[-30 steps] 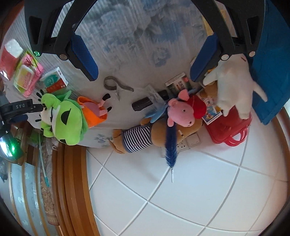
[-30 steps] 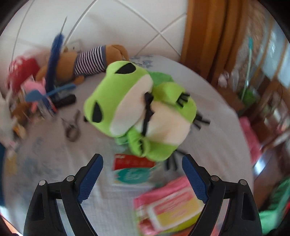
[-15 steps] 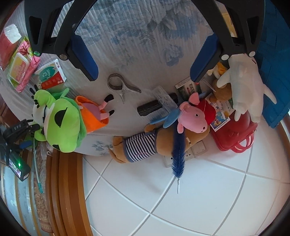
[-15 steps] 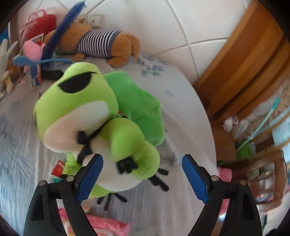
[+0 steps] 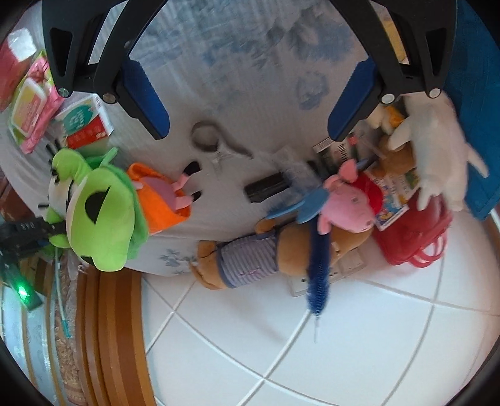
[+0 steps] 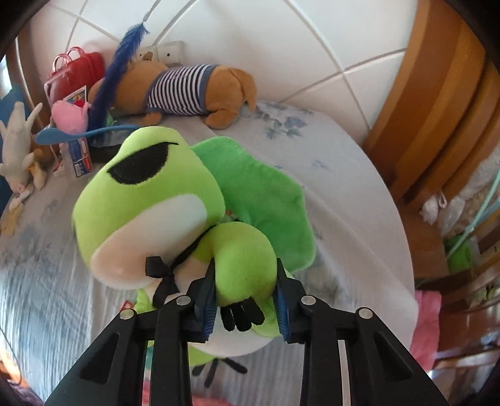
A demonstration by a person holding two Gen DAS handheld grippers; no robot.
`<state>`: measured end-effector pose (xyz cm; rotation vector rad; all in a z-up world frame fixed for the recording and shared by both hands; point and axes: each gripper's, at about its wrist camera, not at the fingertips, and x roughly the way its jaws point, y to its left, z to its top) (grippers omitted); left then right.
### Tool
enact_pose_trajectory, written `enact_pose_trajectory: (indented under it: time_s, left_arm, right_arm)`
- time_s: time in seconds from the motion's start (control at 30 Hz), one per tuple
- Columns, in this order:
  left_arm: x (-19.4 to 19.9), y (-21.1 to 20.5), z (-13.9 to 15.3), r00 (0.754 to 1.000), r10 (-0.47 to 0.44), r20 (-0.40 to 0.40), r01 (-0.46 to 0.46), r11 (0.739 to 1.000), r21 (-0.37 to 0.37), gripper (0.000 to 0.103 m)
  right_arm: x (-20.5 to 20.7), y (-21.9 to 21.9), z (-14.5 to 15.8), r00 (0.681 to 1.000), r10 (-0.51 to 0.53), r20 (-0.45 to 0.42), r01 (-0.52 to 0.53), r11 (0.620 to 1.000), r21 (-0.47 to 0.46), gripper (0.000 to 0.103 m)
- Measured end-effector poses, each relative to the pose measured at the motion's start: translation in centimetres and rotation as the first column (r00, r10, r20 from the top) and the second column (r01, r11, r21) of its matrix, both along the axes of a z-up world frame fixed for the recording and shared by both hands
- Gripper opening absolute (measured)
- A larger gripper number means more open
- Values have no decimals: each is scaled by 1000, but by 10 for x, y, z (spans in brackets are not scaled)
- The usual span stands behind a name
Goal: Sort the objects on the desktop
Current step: 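Grasp the green frog plush with right gripper while left gripper grasps pink pig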
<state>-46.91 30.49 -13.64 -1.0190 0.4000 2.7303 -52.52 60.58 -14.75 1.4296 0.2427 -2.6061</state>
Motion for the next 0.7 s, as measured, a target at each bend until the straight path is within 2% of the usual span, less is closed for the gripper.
enact_pose_trajectory:
  time_s: [0.1,0.23,0.3,0.37,0.47,0.6,0.7]
  left_arm:
    - [-22,22,-5,998,-62,32,61,998,31,103]
    - [-56,53,-7,986,-143,84,132,984,121,103]
    - [-67,68,-8,981,-175,84,161,975,152,103]
    - [-77,84,-15,974,-211,81,197,969,147,103]
    - [-97,107,-36,960,-250,124,232,962,141,103]
    - [-126,131,-65,947,-251,199,215,959,182,103]
    - [-138,151,-84,947,-239,213,216,968,125,103]
  right_arm:
    - [22,6,10,998,-54,-26,54,998,-19,28]
    - [45,22,23,991,-131,-40,129,991,-45,28]
    - [59,32,27,985,-168,-41,166,984,-59,28]
    - [70,42,32,980,-191,-47,187,980,-73,28]
    - [84,54,38,972,-226,-56,221,971,-89,28]
    - [85,69,32,965,-257,-47,252,963,-97,28]
    - [85,77,22,959,-282,-36,277,955,-109,28]
